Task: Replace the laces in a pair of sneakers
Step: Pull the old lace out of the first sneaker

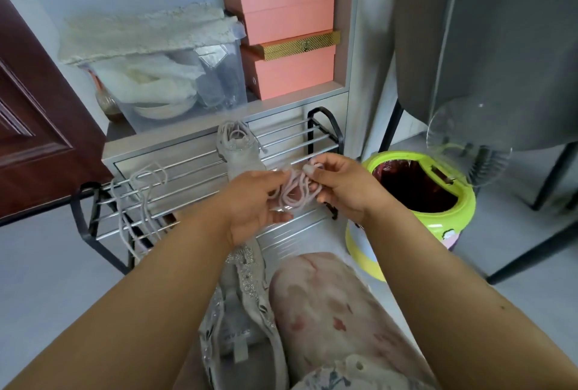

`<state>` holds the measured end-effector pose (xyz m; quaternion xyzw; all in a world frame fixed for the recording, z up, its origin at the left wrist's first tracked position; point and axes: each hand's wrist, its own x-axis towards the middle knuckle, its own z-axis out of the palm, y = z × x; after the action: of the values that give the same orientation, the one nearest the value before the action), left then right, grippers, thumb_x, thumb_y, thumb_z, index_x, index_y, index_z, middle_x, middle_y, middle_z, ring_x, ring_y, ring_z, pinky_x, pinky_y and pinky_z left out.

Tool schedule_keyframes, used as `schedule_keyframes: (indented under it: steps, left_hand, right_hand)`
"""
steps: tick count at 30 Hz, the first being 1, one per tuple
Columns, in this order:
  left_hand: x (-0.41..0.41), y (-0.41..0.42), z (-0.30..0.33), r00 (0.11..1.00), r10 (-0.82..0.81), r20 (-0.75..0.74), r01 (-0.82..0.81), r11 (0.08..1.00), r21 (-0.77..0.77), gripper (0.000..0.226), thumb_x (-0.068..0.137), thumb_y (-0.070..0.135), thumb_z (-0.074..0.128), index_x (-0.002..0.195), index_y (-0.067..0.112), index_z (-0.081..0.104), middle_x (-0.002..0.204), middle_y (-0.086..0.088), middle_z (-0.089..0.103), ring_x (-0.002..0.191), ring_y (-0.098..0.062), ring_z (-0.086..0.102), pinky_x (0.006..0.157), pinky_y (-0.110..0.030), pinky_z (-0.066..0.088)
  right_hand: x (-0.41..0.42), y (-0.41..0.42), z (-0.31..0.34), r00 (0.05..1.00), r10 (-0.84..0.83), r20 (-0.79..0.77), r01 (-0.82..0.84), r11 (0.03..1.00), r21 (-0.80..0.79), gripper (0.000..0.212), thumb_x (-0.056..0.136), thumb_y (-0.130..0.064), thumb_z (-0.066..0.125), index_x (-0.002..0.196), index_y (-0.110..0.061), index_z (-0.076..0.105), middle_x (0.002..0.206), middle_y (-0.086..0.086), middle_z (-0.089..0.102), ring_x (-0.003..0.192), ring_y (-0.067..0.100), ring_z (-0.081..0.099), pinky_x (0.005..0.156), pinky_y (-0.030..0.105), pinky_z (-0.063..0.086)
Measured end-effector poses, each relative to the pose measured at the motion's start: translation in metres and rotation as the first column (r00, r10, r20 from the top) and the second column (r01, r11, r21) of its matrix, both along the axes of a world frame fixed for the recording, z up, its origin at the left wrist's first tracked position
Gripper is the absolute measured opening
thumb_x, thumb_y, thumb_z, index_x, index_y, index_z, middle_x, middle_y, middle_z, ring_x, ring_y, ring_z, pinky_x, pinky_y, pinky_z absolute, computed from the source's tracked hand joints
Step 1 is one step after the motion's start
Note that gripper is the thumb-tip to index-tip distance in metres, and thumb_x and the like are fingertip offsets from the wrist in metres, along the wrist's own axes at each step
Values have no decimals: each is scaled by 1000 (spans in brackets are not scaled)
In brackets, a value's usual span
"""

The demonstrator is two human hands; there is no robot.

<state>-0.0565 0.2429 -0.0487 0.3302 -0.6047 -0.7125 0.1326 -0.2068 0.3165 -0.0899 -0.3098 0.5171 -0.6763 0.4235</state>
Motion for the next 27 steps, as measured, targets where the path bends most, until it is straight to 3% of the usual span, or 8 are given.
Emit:
schedule_keyframes:
  steps: [7, 10, 13, 14, 17, 19, 22, 27]
  left_hand:
    - [-26, 3, -15, 999, 42, -32, -39, 996, 86, 36, 94, 14, 54, 123, -6, 54, 125, -22, 61, 109, -30, 63, 68, -33, 59]
    - [-29, 4, -20, 999, 6, -33, -4, 997, 76, 31, 95, 13, 51, 120, -4, 57, 118, -22, 63, 98, -27, 66, 69, -32, 59]
    - [-28, 3, -25, 999, -8, -38, 11, 997, 71, 29, 95, 17, 51, 114, -2, 60, 105, -20, 66, 83, -22, 68, 64, -29, 58]
    - [-28, 2, -26, 999, -9, -47, 13, 997, 76, 27, 95, 18, 50, 112, -1, 61, 102, -18, 66, 80, -20, 69, 63, -29, 58]
    - [-26, 0, -27, 997, 8, -72, -2, 997, 74, 25, 95, 17, 49, 108, 0, 63, 96, -13, 67, 74, -17, 68, 59, -27, 58]
    - [-24, -2, -27, 996, 24, -87, -18, 998, 66, 23, 95, 16, 49, 105, 2, 64, 92, -12, 67, 72, -16, 68, 57, -26, 57]
    - [-19, -2, -26, 995, 34, -99, -29, 998, 55, 21, 95, 16, 50, 102, 3, 65, 89, -10, 67, 69, -15, 68, 56, -25, 57]
    - [-3, -1, -20, 989, 103, -107, -100, 994, 34, 18, 96, 13, 51, 96, 4, 66, 81, -8, 68, 65, -15, 67, 54, -24, 56]
  right_hand:
    - [-73, 32, -30, 871, -471, 140, 451, 880, 152, 2, 91, -3, 57, 91, -3, 55, 65, 7, 54, 49, 11, 50, 42, 16, 45]
    - [-108, 44, -41, 727, -675, 127, 643, 734, 218, 19, 91, -6, 59, 74, -11, 53, 69, 5, 55, 57, 11, 52, 44, 15, 47]
    - [-141, 48, -56, 608, -793, 28, 752, 587, 299, 10, 90, -11, 62, 81, -13, 57, 76, 4, 58, 61, 13, 56, 52, 21, 52]
    - [-147, 47, -60, 606, -795, -19, 758, 570, 317, 2, 89, -11, 61, 91, -11, 60, 76, 3, 58, 63, 15, 58, 61, 26, 55]
    - [-159, 46, -74, 696, -695, -183, 693, 582, 424, 36, 89, -13, 61, 122, -2, 55, 73, 1, 57, 79, 24, 65, 81, 38, 54]
    - [-156, 46, -78, 748, -589, -306, 653, 567, 502, 44, 89, -19, 60, 128, 0, 50, 80, 4, 58, 82, 27, 62, 73, 36, 50]
    - [-144, 44, -81, 769, -498, -400, 638, 571, 516, 56, 91, -25, 58, 140, -7, 39, 116, 9, 59, 95, 26, 61, 74, 33, 47]
    - [-105, 22, -69, 838, -384, -387, 536, 715, 449, 34, 89, -18, 57, 117, 1, 59, 89, 6, 55, 86, 20, 55, 86, 40, 52]
